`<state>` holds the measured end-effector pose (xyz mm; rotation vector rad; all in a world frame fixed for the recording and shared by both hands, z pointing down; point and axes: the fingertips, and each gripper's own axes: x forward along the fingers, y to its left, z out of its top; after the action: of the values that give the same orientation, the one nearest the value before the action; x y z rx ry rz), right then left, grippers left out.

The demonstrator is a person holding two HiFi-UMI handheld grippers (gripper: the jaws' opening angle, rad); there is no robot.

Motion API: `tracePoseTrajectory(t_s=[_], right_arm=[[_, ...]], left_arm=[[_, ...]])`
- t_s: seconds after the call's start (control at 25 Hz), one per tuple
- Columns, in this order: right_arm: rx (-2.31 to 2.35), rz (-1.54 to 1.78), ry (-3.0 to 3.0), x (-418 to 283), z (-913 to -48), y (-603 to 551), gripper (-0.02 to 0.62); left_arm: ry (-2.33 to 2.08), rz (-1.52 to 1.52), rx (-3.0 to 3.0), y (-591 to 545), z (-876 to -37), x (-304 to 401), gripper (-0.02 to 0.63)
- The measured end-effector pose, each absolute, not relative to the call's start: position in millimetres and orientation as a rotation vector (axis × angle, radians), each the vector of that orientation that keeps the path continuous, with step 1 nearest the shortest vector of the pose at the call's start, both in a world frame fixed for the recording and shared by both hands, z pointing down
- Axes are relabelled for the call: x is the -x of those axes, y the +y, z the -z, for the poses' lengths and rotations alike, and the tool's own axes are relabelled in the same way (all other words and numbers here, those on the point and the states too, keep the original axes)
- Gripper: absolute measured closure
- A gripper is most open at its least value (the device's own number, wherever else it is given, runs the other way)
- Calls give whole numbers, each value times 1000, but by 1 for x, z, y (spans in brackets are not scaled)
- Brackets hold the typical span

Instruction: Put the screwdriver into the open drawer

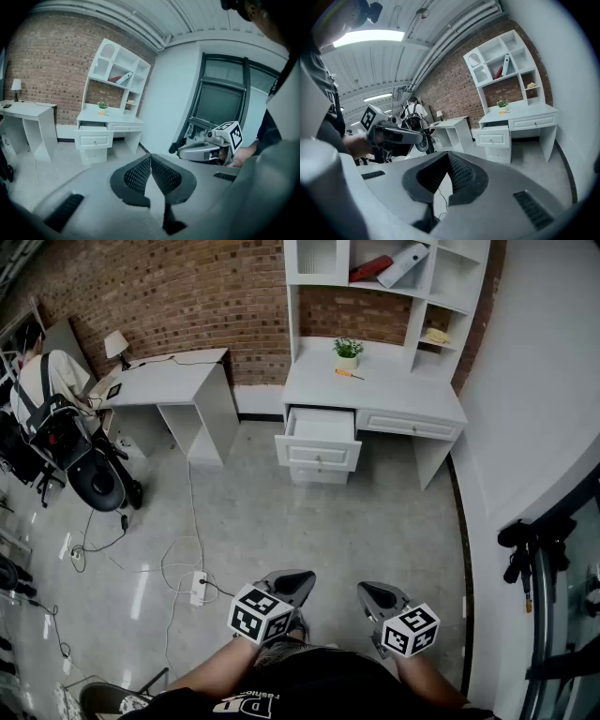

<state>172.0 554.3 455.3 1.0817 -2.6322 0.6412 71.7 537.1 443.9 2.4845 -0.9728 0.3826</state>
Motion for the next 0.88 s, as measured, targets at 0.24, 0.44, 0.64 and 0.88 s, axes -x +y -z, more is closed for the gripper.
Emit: tracePoseTrajectory(t_s=[0.24,0.44,0.64,0.88], right_arm=[[-1080,-640,-2630,-170,-456,545,592],[-1087,-642,-2629,-165,-457,535,592],[-1058,-595,-2672,-151,-448,528,591],[-1083,-615,-2632,-145,-458,506,591]], left_arm=[[-982,-382,-2483,524,-444,-68,586],[-972,-377,-2486,513,-443,-65,586],[-950,-399,-2474,503,-448,-60,586],[-936,-422,-2462,484,-455,-51,586]])
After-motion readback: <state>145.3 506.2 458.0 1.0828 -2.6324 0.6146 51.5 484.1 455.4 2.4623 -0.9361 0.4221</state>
